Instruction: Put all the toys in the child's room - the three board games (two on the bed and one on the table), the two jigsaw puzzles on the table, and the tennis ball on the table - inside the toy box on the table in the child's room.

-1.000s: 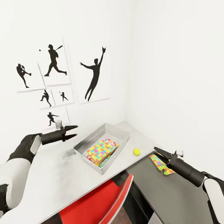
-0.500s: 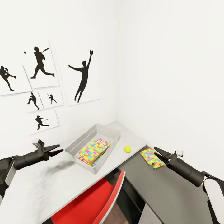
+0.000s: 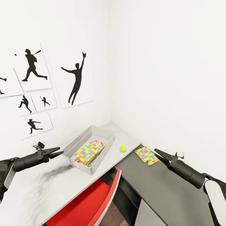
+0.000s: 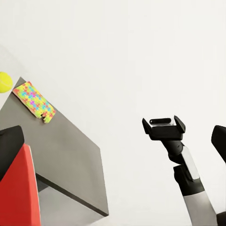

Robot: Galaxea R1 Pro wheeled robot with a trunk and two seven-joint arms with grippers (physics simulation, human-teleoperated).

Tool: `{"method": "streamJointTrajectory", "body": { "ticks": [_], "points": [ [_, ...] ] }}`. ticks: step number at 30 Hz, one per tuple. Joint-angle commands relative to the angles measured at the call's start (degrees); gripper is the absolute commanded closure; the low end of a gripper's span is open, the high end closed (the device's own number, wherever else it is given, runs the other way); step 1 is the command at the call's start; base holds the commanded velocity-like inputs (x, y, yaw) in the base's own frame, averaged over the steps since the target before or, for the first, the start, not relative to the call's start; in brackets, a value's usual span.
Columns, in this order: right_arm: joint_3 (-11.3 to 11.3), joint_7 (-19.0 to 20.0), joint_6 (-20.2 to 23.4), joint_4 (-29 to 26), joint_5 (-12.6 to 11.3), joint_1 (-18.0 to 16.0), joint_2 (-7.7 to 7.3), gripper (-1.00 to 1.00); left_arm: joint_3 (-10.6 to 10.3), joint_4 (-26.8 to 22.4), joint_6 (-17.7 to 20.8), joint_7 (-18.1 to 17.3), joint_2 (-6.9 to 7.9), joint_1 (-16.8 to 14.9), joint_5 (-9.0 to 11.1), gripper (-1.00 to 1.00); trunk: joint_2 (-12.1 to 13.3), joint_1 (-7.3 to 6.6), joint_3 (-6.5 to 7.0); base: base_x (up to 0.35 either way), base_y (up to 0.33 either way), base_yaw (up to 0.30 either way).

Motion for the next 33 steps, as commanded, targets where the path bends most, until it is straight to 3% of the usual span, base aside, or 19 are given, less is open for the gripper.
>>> {"method": "streamJointTrajectory", "body": {
  "ticks": [1, 33],
  "points": [
    [-0.04, 0.22, 0.29, 0.00, 0.20, -0.07, 0.01, -1.00, -0.05, -0.08, 0.60, -0.23, 0.00, -0.05, -0.05, -1.00, -0.13, 0.04, -0.13, -0.001, 0.001, -0.016],
    [0.09, 0.05, -0.68, 0.09, 0.23, -0.07, 0.04, -1.00, -0.20, -0.21, -0.02, -0.23, -0.10, -0.04, -0.07, -1.00, -0.13, 0.04, -0.11, -0.009, 0.016, -0.001]
  ]
}}
